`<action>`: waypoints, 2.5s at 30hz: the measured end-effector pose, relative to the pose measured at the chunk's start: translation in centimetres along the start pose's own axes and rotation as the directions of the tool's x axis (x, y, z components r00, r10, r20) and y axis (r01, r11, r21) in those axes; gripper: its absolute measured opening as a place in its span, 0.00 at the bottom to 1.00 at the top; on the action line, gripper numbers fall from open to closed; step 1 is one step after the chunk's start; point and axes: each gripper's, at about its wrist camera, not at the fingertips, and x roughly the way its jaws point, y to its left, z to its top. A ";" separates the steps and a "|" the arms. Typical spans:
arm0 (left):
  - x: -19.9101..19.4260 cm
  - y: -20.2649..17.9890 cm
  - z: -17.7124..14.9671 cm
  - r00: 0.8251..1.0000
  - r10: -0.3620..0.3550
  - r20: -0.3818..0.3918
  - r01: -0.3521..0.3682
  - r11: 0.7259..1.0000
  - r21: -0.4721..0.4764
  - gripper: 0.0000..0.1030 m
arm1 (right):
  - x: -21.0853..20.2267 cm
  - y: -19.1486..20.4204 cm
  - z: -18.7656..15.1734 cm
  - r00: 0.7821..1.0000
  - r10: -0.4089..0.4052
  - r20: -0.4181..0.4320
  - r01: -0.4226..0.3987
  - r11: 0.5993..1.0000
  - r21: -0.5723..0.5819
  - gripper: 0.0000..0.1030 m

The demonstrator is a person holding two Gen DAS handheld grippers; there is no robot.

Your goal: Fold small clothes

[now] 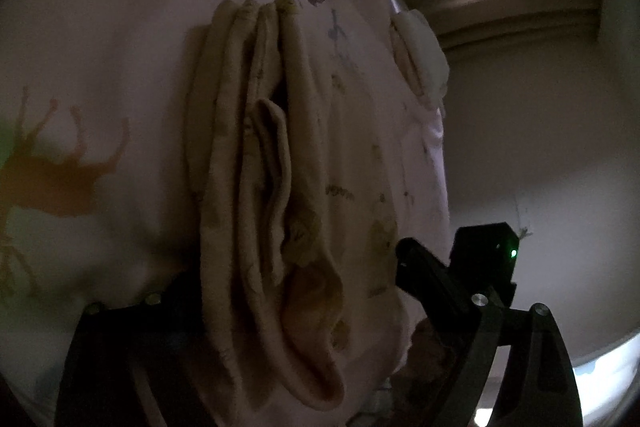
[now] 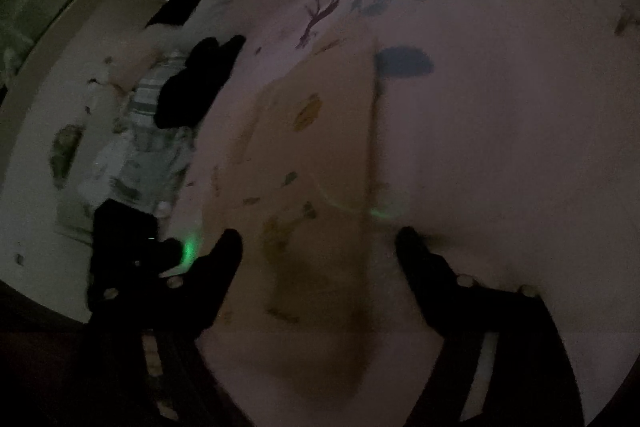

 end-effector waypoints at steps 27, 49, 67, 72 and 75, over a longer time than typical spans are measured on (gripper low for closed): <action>-3.1 2.5 -1.8 0.996 -0.019 0.082 0.020 1.000 -0.013 0.72 | 2.2 1.9 -0.4 0.999 -0.038 -0.006 0.038 0.998 -0.059 0.72; -1.3 2.3 -2.2 0.975 0.133 0.178 -0.134 0.991 -0.010 0.32 | 3.2 2.9 -0.8 0.976 -0.215 0.034 0.217 0.955 -0.202 0.39; -0.2 1.4 -1.9 0.964 0.158 0.214 -0.163 0.987 0.009 0.32 | 3.3 2.8 -1.3 0.977 -0.203 0.060 0.211 0.953 -0.219 0.38; -0.1 1.5 -1.9 0.963 0.160 0.216 -0.167 0.986 0.015 0.32 | 3.2 2.8 -1.5 0.977 -0.202 0.065 0.211 0.954 -0.212 0.38; -0.2 1.4 -1.9 0.962 0.166 0.216 -0.172 0.985 0.011 0.32 | 3.2 2.8 -1.5 0.978 -0.200 0.066 0.210 0.954 -0.214 0.38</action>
